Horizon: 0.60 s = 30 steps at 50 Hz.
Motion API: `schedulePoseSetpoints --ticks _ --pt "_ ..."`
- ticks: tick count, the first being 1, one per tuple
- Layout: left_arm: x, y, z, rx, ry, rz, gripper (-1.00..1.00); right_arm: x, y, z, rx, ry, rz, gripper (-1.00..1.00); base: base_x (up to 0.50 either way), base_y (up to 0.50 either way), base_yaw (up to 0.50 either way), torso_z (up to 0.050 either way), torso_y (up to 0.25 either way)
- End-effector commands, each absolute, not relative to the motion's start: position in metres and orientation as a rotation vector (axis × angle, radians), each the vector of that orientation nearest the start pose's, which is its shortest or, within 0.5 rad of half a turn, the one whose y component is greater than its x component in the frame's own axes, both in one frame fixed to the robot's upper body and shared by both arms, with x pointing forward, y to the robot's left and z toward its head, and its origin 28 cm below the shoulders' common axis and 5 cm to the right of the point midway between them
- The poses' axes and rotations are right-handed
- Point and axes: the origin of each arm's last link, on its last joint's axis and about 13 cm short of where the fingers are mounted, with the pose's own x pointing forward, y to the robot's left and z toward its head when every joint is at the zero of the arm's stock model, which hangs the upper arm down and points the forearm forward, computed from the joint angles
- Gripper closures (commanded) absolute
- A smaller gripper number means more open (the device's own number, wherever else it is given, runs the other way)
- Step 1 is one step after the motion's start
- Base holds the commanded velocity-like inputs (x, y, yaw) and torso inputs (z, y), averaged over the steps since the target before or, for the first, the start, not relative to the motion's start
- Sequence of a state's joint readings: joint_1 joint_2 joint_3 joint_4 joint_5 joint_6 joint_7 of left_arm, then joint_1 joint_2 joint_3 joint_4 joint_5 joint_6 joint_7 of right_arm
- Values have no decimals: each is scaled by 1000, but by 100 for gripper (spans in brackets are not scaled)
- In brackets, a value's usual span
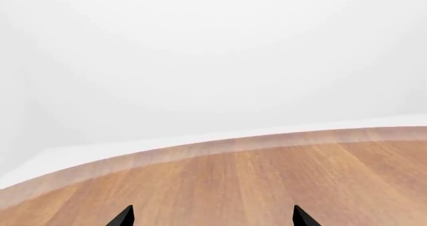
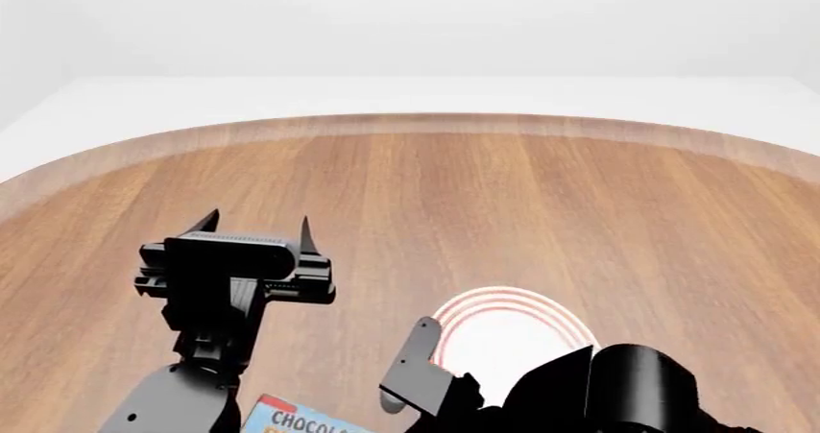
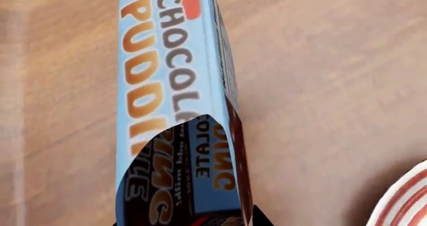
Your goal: Put the chocolate pudding to the right of the plate.
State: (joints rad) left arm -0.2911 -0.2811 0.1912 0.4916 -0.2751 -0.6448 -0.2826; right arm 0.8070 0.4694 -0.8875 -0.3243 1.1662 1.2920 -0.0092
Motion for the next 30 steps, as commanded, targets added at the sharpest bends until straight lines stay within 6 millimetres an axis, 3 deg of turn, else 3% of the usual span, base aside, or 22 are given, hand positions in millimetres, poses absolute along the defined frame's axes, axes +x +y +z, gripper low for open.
schedulePoseSetpoints --ticks 1,13,20,30 --pt "241 212 133 93 -86 -14 -100 225 -71 145 -343 844 1089 100 0 0 0 0 0" --pt "241 212 134 94 -88 -13 -100 245 -86 158 -293 861 916 100 0 0 0 0 0" --pt "241 213 134 93 -87 -9 -100 264 -113 171 -228 839 724 100 0 0 0 0 0" --pt "242 213 133 95 -85 -10 -100 271 -144 193 -136 777 557 100 0 0 0 0 0"
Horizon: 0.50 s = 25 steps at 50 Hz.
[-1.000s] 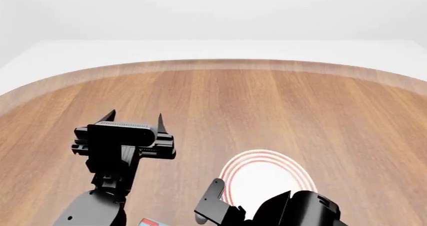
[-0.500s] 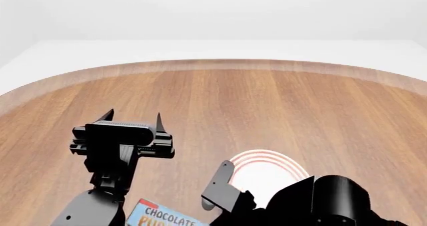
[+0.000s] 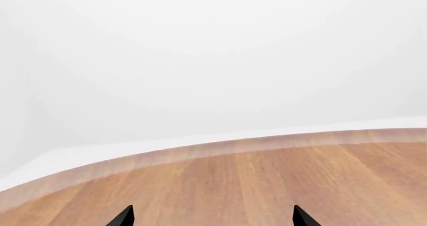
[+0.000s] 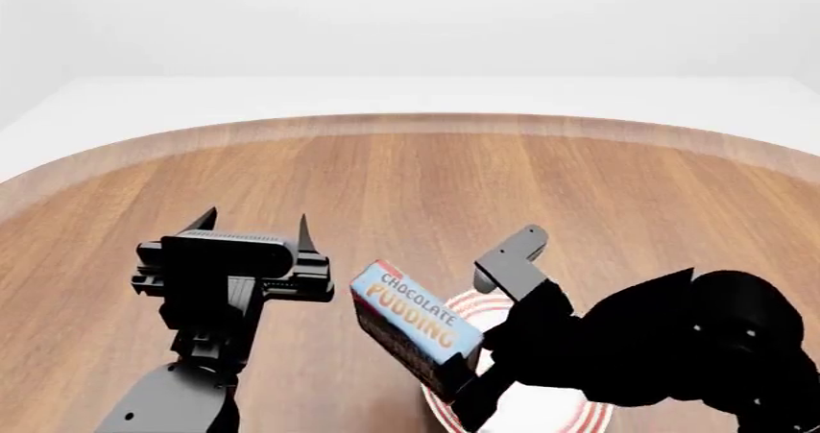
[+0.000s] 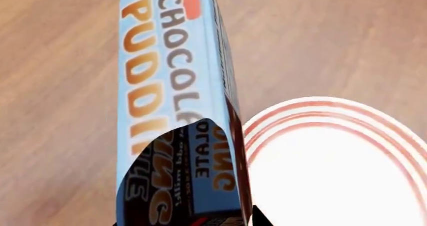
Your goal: Put the chocolate pudding to the right of the plate.
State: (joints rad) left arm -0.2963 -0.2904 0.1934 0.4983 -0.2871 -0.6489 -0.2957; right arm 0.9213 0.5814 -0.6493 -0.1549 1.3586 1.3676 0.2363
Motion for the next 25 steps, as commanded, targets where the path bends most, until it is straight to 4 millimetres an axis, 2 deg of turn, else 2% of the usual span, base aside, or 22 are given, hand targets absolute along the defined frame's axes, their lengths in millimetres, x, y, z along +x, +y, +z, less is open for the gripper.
schedulePoseSetpoints --ticks 1,10,11,17,18,20,21,25 --pt "242 213 133 95 -86 -10 -100 271 -148 195 -122 771 538 100 0 0 0 0 0" --pt "242 213 133 95 -86 -9 -100 271 -150 197 -117 766 525 100 0 0 0 0 0" --pt "242 212 133 95 -86 -12 -100 272 -186 201 -15 742 346 100 0 0 0 0 0" --pt "242 212 133 95 -86 -12 -100 272 -186 201 -15 742 346 100 0 0 0 0 0" --pt "242 212 133 95 -86 -12 -100 271 -205 203 30 734 262 100 0 0 0 0 0" --pt "242 212 133 95 -86 -12 -100 271 -205 203 30 734 262 100 0 0 0 0 0" --pt "242 213 133 94 -86 -11 -100 268 -214 208 59 721 218 100 0 0 0 0 0" --pt "242 213 133 95 -86 -12 -100 265 -224 209 81 725 171 100 0 0 0 0 0"
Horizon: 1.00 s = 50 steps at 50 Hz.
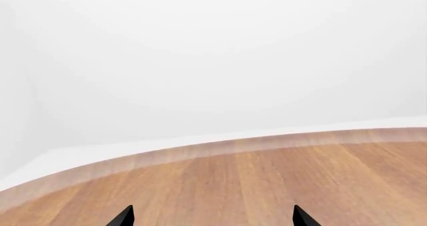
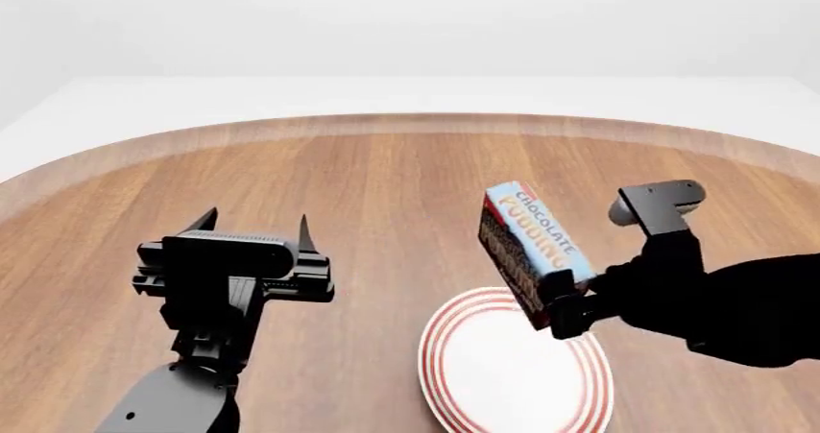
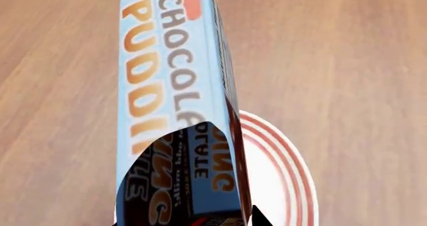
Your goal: Put the chocolate pudding to the right of the plate.
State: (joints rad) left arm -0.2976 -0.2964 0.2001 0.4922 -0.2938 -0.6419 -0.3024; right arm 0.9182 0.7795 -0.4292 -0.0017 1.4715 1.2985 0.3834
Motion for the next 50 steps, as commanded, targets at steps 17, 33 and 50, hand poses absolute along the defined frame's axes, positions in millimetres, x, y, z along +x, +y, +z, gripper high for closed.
schedulePoseSetpoints --ticks 17,33,50 --pt "242 213 133 96 -85 -11 -100 247 -273 188 178 766 -52 100 0 0 0 0 0" --pt "242 213 131 96 -82 -10 -100 236 -294 168 193 820 -149 100 0 0 0 0 0" --pt "241 213 130 96 -78 -10 -100 247 -297 146 158 870 -202 100 0 0 0 0 0"
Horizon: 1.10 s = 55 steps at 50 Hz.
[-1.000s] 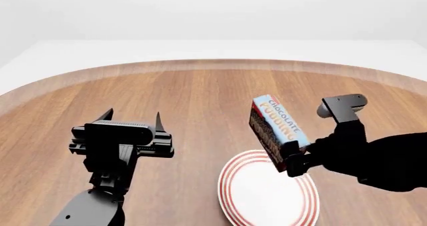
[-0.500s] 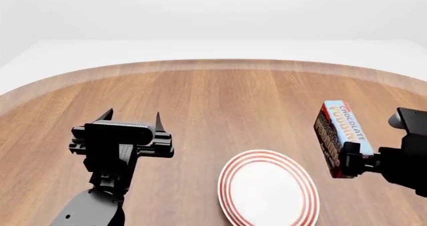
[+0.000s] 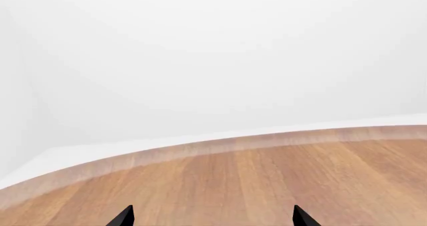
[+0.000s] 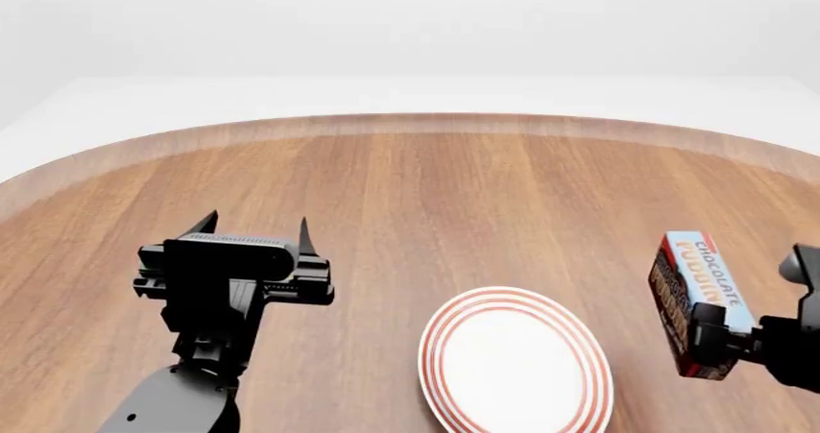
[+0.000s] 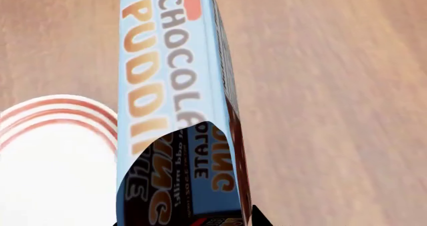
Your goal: Put the chocolate pudding to the right of the plate.
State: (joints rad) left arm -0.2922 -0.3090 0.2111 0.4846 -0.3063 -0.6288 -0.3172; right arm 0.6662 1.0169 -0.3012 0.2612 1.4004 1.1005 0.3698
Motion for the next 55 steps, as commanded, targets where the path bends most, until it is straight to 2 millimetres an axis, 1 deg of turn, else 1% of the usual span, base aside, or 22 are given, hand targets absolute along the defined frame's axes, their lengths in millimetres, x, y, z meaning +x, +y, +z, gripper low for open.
schedulePoseSetpoints --ticks 1,10,22,27,28,42,43,55 --pt "241 212 130 96 -78 -10 -100 247 -297 145 156 873 -205 100 0 0 0 0 0" --pt "241 213 129 97 -76 -11 -100 248 -299 130 145 909 -234 100 0 0 0 0 0" --pt "240 213 129 96 -76 -11 -100 250 -297 114 155 935 -216 100 0 0 0 0 0" --pt "240 213 129 96 -76 -11 -100 250 -297 114 155 935 -216 100 0 0 0 0 0" --pt "240 213 129 97 -75 -9 -100 248 -299 107 161 949 -229 100 0 0 0 0 0" --pt "240 213 130 98 -79 -11 -100 248 -300 106 180 947 -240 100 0 0 0 0 0" --pt "240 213 130 97 -78 -12 -100 249 -300 105 177 953 -245 -100 0 0 0 0 0" --pt "240 213 130 97 -78 -11 -100 253 -300 115 164 913 -264 -100 0 0 0 0 0"
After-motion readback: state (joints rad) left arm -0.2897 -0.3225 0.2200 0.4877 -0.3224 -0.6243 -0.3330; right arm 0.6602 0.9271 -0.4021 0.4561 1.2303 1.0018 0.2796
